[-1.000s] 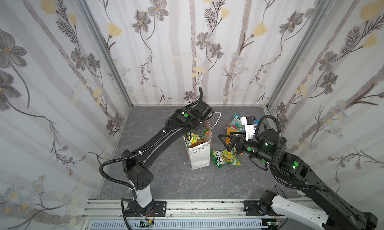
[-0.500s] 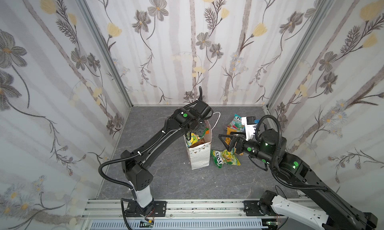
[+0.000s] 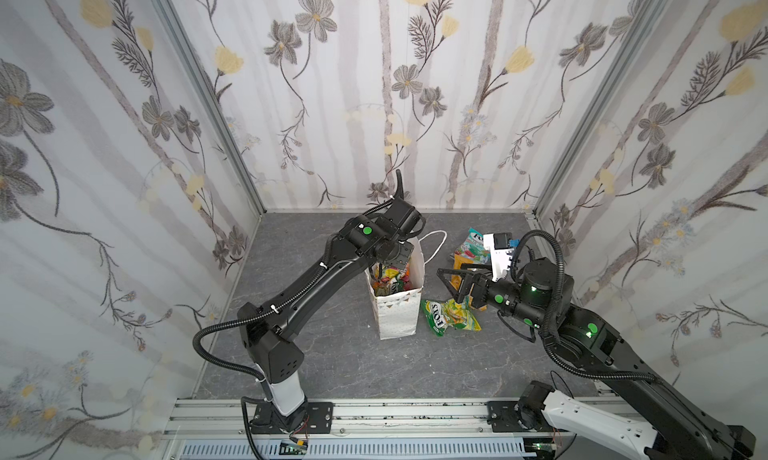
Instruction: Take the snacks out of the paper bag
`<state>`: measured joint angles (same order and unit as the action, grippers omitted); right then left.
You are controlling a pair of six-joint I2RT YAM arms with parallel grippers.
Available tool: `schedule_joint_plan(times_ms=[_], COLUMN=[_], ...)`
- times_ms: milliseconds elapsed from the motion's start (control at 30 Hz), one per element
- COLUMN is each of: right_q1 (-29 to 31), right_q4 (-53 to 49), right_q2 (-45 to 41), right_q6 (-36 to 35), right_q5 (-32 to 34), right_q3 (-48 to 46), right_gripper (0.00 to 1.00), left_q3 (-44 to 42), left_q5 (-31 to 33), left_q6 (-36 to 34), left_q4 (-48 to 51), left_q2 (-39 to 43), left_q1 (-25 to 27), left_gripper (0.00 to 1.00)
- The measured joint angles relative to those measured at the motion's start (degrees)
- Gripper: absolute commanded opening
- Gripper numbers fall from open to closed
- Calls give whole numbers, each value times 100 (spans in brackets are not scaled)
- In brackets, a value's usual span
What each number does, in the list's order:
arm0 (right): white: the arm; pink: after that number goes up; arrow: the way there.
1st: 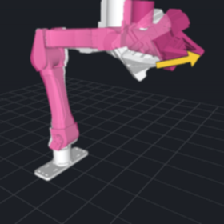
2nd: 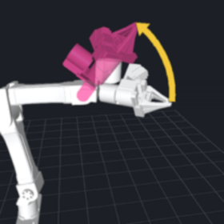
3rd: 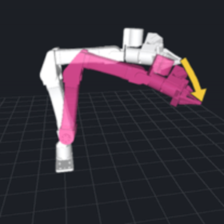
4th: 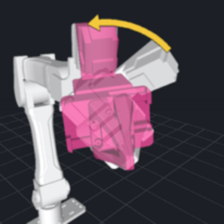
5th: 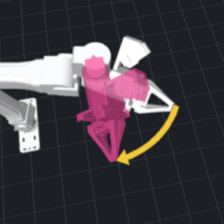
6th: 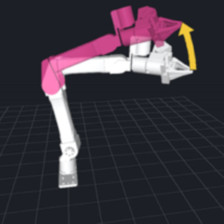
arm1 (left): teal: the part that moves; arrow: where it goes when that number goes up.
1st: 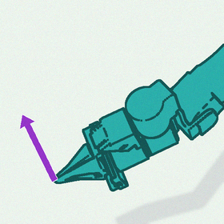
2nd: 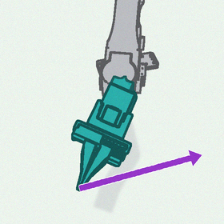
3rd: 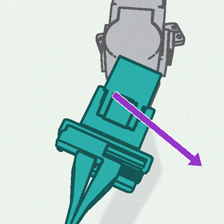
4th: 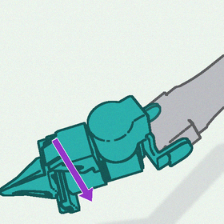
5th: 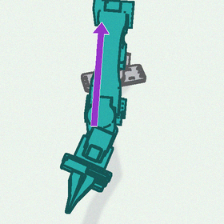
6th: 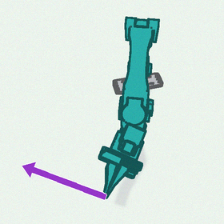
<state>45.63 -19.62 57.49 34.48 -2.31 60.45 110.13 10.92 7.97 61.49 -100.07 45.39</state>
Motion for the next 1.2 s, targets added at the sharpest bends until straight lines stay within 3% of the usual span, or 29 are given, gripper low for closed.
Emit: schedule_joint_plan(times_ms=[300,600,733,1000,1200], right_q1=[-2,0,0,-2,-2], right_q4=[0,0,0,-4,-4], right_q2=[-20,26,22,22,24], right_q6=[0,0,0,0,0], right_q5=[15,11,11,11,11], right_q3=[-11,-33,-22,4,4], right_gripper=[99,99,99,99,99], left_q3=[-1139,-2481,-2785,-2861,-2715], left_q5=[-640,-1029,-1051,-1005,-1058], left_q6=[415,820,896,933,931], left_q4=[-452,-1353,-1757,-1897,-1665], left_q2=[-153,-149,-234,-271,11], left_q1=[0,0,-7,-15,-11], left_gripper=[59,60,48,0,0])
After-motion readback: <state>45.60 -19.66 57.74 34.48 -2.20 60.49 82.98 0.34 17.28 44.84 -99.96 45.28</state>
